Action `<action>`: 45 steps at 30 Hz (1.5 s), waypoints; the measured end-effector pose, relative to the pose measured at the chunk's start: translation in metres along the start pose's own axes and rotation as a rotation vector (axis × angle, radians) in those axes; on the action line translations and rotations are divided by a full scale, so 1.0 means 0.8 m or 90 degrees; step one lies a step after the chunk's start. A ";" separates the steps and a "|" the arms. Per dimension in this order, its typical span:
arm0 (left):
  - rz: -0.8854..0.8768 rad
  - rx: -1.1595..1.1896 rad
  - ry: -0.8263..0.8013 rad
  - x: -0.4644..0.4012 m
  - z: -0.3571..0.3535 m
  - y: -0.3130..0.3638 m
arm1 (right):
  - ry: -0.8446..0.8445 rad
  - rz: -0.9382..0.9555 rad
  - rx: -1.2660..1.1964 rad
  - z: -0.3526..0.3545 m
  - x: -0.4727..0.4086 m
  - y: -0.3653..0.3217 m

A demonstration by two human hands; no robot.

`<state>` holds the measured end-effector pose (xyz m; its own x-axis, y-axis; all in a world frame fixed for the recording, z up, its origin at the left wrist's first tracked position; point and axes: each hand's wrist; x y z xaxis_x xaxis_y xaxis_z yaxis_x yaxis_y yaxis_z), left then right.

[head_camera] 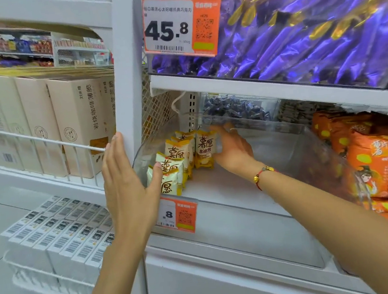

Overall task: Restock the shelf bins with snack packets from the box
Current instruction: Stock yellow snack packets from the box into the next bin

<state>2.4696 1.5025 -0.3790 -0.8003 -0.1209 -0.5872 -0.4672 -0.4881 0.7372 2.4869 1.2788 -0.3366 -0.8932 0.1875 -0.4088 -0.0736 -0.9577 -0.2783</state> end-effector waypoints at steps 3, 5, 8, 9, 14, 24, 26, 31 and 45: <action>-0.004 -0.032 0.020 0.013 0.013 0.018 | 0.002 0.030 -0.109 0.030 0.046 -0.013; -0.037 -0.001 0.040 0.033 0.022 0.038 | -0.009 0.058 -0.148 0.050 0.096 -0.024; -0.090 0.026 0.018 0.078 0.037 0.067 | 0.022 0.132 -0.176 0.075 0.182 -0.034; -0.092 0.027 -0.008 0.095 0.043 0.072 | 0.034 0.159 -0.169 0.082 0.209 -0.035; -0.012 -0.051 -0.284 0.163 0.060 0.052 | 0.011 0.152 -0.145 0.081 0.305 -0.005; 0.138 -0.259 -0.604 0.311 0.027 -0.083 | -0.605 -0.085 -0.097 -0.080 0.451 0.079; 0.147 -0.323 -0.687 0.339 0.025 -0.113 | -0.637 -0.114 -0.113 -0.108 0.475 0.082; 0.126 -0.458 -0.810 0.377 0.024 -0.146 | -0.623 -0.183 -0.108 -0.160 0.507 0.081; 0.131 -0.509 -0.799 0.391 0.014 -0.139 | -0.477 -0.430 -0.293 -0.225 0.522 0.055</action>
<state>2.2667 1.5288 -0.6412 -0.8110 0.3534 0.4663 -0.3187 -0.9352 0.1545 2.1909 1.3546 -0.6760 -0.7850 0.3119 0.5352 -0.6139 -0.5067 -0.6052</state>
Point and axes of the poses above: each hand's wrist, its own x-axis away from the middle knuckle, its own z-axis out of the back of the hand, y = z × x, and after that the axes turned 6 degrees about z, right-handed
